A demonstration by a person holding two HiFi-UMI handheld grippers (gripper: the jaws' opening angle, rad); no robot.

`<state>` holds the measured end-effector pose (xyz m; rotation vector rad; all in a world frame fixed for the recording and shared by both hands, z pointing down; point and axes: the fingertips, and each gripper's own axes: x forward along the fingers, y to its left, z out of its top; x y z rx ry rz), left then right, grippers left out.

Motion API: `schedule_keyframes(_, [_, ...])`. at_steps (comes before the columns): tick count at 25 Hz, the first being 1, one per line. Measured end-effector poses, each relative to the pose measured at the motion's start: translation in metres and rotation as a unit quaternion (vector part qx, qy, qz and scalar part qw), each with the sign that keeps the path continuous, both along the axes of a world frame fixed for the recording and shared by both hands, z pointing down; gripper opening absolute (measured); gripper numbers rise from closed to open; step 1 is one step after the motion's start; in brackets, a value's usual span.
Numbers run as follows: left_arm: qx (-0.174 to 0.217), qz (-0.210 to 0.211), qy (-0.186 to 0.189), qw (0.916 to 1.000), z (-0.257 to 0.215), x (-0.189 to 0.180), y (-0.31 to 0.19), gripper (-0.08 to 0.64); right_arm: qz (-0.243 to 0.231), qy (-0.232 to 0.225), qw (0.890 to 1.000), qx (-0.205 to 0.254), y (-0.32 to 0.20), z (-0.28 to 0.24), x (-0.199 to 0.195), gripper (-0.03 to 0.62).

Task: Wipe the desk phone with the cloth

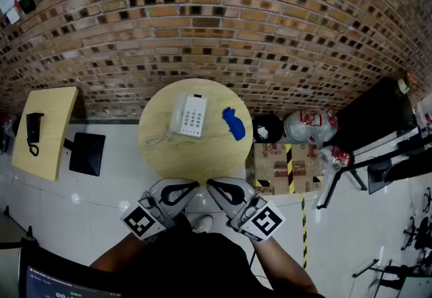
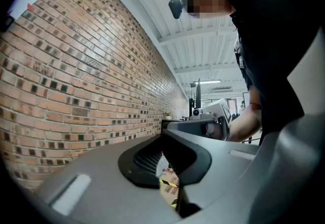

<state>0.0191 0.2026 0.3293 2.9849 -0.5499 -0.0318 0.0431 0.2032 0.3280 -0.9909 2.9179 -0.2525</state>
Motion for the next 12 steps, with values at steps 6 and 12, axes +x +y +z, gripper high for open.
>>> schedule_keyframes(6, [-0.001,0.015,-0.006,0.9999,0.012,0.001,-0.042,0.002,0.019,0.011,1.000,0.002,-0.043,0.020,0.006,0.001])
schedule_keyframes(12, [0.007,0.049,-0.007,0.9988,0.022,0.006,-0.103,0.002,0.074,0.035,0.997,-0.014,-0.110,0.045,0.013,0.002])
